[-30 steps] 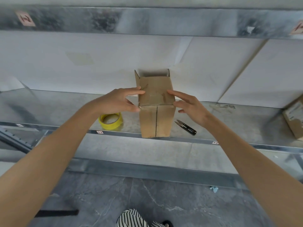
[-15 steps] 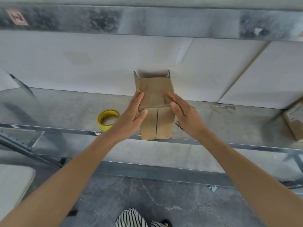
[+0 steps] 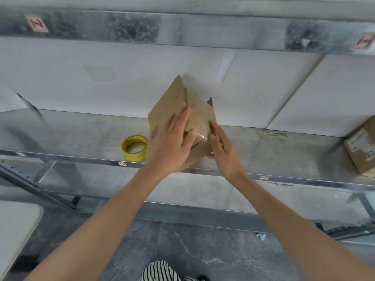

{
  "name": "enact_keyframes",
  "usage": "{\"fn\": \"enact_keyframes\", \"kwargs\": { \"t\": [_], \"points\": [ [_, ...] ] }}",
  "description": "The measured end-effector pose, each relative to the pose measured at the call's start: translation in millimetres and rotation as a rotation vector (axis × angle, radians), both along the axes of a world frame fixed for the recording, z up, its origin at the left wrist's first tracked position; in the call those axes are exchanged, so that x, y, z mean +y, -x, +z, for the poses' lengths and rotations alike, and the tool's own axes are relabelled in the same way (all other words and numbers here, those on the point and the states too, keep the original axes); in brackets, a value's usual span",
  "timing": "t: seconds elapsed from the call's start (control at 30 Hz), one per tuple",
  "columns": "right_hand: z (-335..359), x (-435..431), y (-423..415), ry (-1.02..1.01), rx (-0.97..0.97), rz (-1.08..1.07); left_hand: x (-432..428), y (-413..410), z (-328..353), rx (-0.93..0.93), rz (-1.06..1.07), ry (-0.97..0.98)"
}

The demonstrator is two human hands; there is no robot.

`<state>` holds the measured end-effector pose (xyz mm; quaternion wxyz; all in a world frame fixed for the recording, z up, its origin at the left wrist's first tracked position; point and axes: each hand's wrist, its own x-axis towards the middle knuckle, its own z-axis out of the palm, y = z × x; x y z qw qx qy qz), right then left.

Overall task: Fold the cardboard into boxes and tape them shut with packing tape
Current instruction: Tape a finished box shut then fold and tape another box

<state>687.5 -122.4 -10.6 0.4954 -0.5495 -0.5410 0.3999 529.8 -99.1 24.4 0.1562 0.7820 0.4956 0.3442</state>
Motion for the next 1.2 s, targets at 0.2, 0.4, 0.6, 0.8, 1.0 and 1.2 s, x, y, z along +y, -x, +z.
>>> {"fn": "enact_keyframes", "kwargs": {
  "t": [0.2, 0.4, 0.6, 0.8, 1.0, 1.2],
  "points": [
    [-14.6, -0.7, -11.5, 0.202, 0.158, -0.072, -0.9, -17.3, -6.5, 0.013, -0.078, 0.131],
    [-12.4, 7.8, -25.2, 0.249, 0.023, -0.153, 9.3, -29.6, -24.2, 0.054, -0.154, 0.305],
    [-23.0, 5.9, -22.5, 0.299, -0.055, -0.115, 12.2, 14.7, -48.7, 0.241, 0.071, 0.201],
    [-19.9, 5.7, -17.8, 0.231, -0.274, -0.113, -4.1, 50.6, -54.6, -0.211, 0.206, 0.507],
    [-17.4, 11.7, 2.3, 0.289, 0.023, -0.121, -13.4, 61.6, -17.7, -0.41, 0.13, 0.342],
    [-18.0, 13.7, 21.5, 0.403, -0.01, 0.059, -3.5, 62.5, 0.7, -0.041, 0.072, 0.082]
  ]
}}
